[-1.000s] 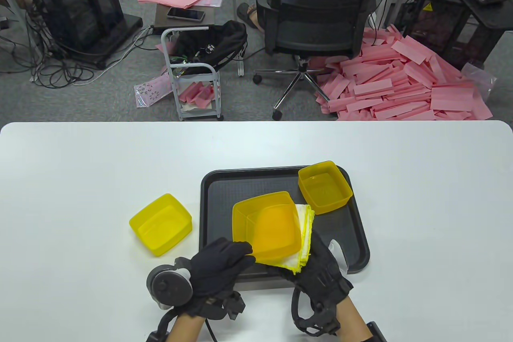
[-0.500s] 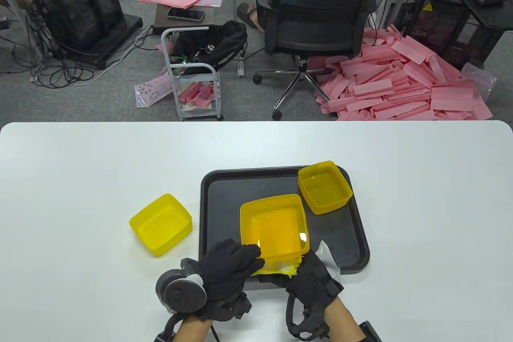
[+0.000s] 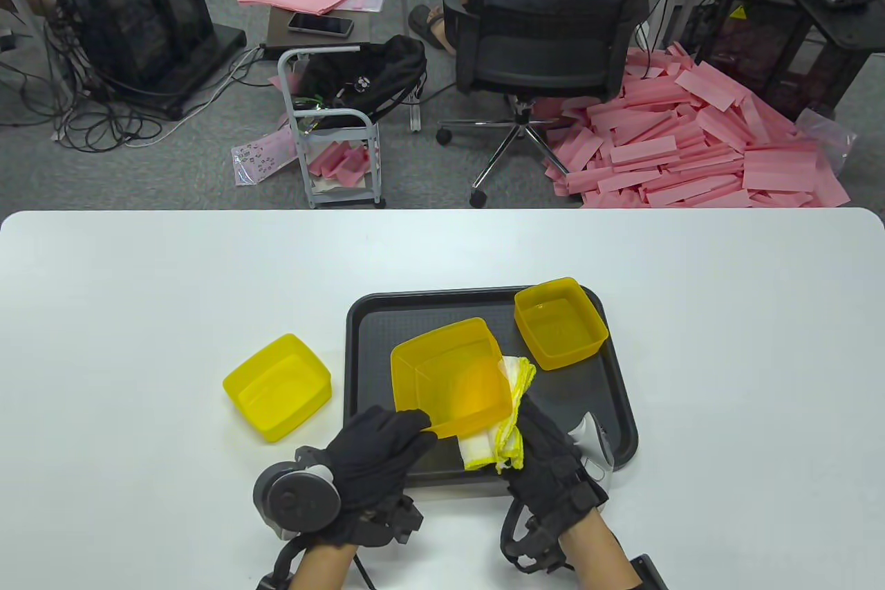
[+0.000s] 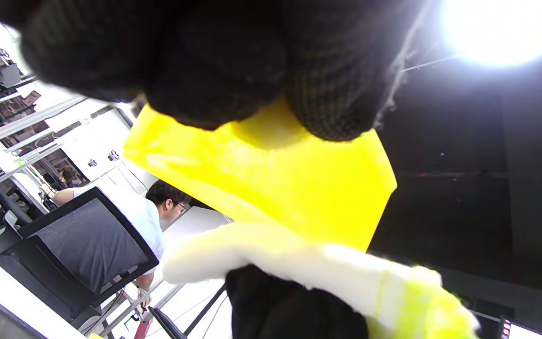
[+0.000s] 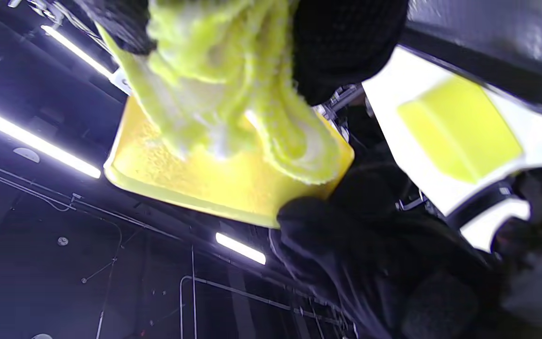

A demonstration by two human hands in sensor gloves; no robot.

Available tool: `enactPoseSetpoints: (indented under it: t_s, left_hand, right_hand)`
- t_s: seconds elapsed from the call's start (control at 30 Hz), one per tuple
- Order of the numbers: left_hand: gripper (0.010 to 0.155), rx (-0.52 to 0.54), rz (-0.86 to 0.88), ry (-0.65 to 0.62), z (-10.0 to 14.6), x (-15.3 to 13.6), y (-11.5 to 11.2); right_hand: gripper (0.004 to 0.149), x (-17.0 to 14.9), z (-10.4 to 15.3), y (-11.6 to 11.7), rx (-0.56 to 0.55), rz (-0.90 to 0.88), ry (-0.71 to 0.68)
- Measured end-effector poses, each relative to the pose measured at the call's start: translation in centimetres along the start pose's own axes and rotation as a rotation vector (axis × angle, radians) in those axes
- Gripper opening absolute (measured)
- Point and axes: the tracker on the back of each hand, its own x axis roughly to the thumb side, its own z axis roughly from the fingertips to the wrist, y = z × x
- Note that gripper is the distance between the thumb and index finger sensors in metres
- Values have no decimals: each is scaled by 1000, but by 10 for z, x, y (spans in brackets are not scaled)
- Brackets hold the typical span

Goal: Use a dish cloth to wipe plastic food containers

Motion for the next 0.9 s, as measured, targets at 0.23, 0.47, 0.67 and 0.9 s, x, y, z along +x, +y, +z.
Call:
enactPoseSetpoints:
  t_s: [0.23,0.47,0.67,0.9]
  left_hand:
    - [40,22,-47,52,1,-5,1]
    - [42,14,-56,102,2,-2,-5]
    - [44,-12,-37,143,2,-5,-5]
    - [46,-36,32,166,3,-5,-5]
  right_hand:
    - [64,49,43,17,-394,628,-360]
    - [62,49,50,65,-430,1495,-728]
    - [57,26,46,97,-252,1771,-789]
    - [50,33,45,98,-289,1835,-839]
